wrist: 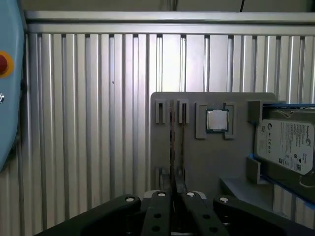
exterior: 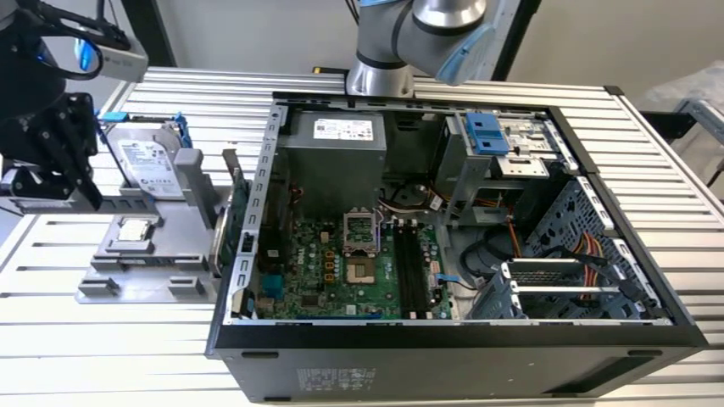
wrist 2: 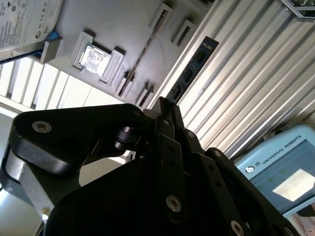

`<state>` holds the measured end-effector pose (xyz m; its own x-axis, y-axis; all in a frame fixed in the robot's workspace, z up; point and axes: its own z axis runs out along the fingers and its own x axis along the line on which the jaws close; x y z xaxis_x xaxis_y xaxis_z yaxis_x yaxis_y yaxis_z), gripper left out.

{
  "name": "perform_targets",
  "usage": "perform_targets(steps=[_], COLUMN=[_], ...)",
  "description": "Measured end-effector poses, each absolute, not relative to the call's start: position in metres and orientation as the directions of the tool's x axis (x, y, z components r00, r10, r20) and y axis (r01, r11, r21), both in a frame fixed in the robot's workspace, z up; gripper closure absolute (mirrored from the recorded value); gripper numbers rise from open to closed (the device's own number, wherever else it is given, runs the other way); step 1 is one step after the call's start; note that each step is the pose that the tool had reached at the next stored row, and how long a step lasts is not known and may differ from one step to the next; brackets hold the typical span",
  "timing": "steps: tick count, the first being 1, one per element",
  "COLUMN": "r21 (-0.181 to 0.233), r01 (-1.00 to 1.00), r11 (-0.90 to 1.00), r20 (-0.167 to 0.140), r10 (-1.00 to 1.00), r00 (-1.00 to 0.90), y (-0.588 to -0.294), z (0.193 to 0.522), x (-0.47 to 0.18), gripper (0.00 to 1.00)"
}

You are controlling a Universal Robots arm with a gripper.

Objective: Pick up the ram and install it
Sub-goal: 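Pick up the ram and move it above insertion slot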

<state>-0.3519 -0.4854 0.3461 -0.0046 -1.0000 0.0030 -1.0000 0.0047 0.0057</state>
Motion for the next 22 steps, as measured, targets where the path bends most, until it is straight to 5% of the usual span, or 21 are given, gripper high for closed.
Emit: perform_targets(steps=[22], r21=[0.006], r01=[-1.0], r11=[0.005], r20=[0.004], r10=[-1.0], r00=[-0.005], y=[-0.485], z=[0.371], x=[-0.352], gripper=[1.0])
